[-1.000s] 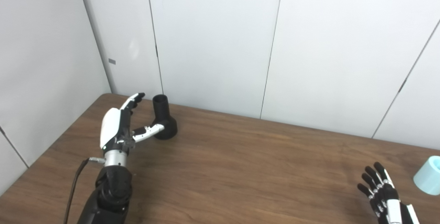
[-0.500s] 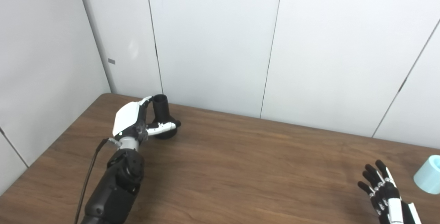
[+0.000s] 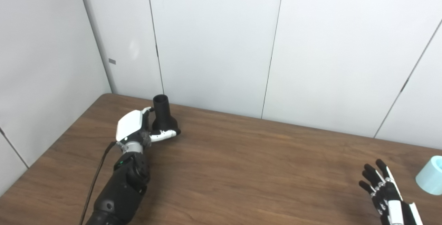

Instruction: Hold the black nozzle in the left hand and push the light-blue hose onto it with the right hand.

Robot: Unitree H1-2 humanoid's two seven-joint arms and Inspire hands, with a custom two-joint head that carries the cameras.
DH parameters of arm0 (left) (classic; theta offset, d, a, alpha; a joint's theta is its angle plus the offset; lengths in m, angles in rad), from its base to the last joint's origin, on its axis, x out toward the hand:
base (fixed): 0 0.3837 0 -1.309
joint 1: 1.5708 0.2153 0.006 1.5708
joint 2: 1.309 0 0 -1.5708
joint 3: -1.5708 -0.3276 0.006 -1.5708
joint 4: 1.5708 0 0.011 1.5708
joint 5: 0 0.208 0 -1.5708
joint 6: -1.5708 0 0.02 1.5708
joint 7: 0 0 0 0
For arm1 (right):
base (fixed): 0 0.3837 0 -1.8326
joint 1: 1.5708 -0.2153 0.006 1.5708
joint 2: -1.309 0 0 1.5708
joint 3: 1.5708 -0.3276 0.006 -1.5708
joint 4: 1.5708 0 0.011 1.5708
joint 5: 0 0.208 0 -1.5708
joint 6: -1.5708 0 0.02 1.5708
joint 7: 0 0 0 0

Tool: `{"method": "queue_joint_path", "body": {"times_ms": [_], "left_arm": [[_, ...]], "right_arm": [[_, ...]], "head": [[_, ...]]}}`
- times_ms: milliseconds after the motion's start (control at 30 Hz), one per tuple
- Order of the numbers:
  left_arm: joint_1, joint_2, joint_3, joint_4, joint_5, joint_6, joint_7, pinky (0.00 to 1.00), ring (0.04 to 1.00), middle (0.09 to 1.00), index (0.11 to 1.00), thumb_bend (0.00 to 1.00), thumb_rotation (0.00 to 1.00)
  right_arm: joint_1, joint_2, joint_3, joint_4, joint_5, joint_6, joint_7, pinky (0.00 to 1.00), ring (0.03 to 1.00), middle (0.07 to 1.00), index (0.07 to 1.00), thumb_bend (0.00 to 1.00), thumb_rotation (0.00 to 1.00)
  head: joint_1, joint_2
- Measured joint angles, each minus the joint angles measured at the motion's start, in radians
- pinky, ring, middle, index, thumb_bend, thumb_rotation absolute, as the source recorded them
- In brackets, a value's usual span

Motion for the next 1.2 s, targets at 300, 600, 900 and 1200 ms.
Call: {"method": "queue_joint_path", "body": {"times_ms": [300,600,900,1200], "left_arm": [[-0.015,0.000,-0.034,0.011,0.000,-0.010,-0.023,1.00,0.907,0.853,0.802,0.95,0.50],[-0.044,0.004,-0.046,0.012,0.000,-0.020,-0.023,1.00,0.894,0.837,0.777,0.94,0.46],[-0.046,0.005,-0.055,0.010,0.000,-0.020,-0.023,0.99,0.880,0.823,0.748,0.89,0.43],[-0.057,0.007,-0.079,0.043,0.001,-0.045,-0.022,0.98,0.884,0.816,0.709,0.87,0.42]], "right_arm": [[-0.008,0.001,0.003,0.013,-0.022,-0.019,-0.013,0.85,0.905,0.896,0.963,0.46,1.00],[-0.008,0.002,0.012,0.013,-0.063,-0.032,-0.032,0.84,0.904,0.898,0.967,0.47,1.00],[-0.004,0.002,0.015,0.007,-0.082,-0.031,-0.033,0.86,0.916,0.901,0.982,0.49,1.00],[0.008,0.001,0.018,-0.011,-0.091,-0.030,-0.031,0.86,0.909,0.894,0.980,0.51,1.00]], "head": [[-0.017,-0.002],[-0.025,0.006],[-0.026,0.015],[-0.020,0.028]]}}
